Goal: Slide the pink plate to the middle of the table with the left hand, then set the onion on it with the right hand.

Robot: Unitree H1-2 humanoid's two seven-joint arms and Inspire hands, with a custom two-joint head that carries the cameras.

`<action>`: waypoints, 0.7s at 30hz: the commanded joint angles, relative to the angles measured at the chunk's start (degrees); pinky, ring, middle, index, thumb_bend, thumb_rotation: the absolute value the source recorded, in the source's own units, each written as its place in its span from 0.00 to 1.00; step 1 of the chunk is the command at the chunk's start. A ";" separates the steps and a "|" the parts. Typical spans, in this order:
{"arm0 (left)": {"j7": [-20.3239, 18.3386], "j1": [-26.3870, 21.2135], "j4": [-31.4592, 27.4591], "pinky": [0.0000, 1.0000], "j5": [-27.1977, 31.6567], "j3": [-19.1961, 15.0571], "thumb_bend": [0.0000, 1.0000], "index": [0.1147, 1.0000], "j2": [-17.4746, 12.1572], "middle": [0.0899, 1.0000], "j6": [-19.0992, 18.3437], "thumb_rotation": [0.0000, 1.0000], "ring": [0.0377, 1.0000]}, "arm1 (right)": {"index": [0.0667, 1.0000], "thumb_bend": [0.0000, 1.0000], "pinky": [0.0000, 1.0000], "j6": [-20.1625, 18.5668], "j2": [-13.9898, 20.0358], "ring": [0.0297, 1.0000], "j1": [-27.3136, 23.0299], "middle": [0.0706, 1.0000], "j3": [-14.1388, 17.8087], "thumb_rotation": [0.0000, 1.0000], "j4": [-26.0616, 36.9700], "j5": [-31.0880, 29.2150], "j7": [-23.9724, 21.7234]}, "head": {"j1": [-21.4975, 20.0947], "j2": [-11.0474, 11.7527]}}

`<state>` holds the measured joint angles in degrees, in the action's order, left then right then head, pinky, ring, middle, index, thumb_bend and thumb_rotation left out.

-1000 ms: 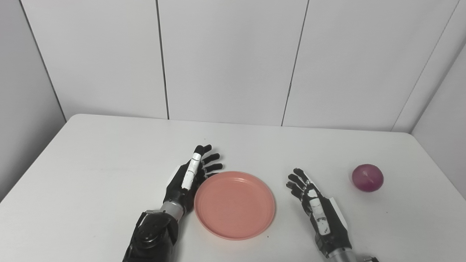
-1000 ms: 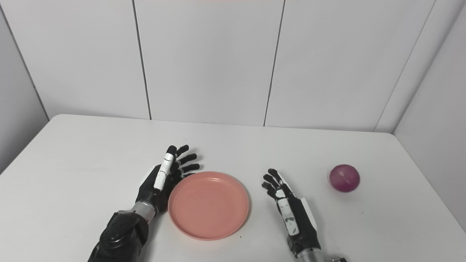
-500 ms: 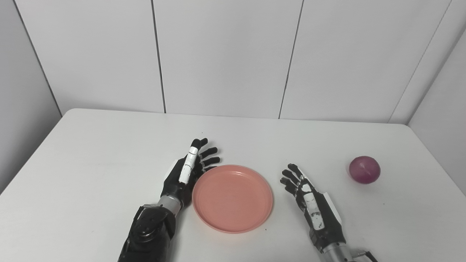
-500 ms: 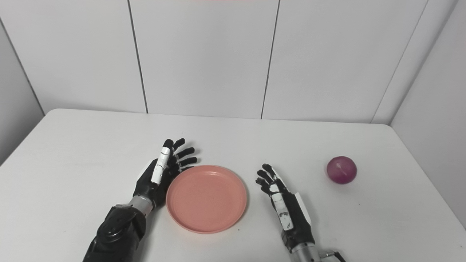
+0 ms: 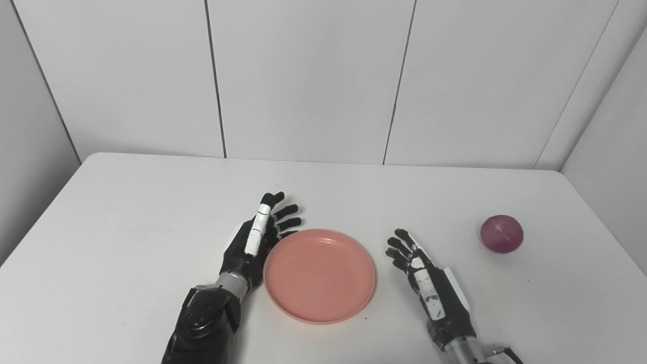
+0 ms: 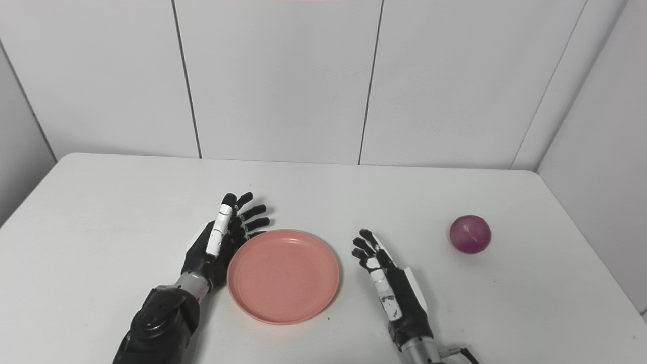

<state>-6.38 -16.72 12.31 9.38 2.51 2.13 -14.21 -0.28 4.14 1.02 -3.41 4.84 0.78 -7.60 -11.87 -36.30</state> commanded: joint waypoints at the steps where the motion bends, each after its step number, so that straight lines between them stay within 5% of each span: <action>1: -0.18 1.57 4.09 0.79 -0.46 -0.55 0.73 0.90 -1.42 0.85 -2.15 0.93 0.82 | 0.92 0.93 0.92 2.83 0.19 0.88 -0.69 0.89 -0.29 0.99 2.72 1.91 1.04 | -1.73 0.47; 10: -2.53 -0.11 8.22 0.81 0.13 -1.93 0.72 0.91 -3.81 0.86 0.27 0.93 0.82 | 0.93 0.90 0.87 0.26 0.13 0.87 -4.73 0.87 2.02 1.00 10.93 5.40 3.98 | -7.28 2.63; 21: -3.20 -1.50 11.17 0.81 0.03 -3.08 0.74 0.92 -3.92 0.84 1.69 0.92 0.82 | 0.87 0.94 0.82 0.94 9.38 0.81 -12.39 0.79 6.10 0.90 10.09 24.43 9.95 | -9.40 4.22</action>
<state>-10.02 -20.40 19.57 9.63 -0.49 -1.22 -9.42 -0.37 12.17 -8.35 1.93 14.31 23.63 1.08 -21.27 -31.99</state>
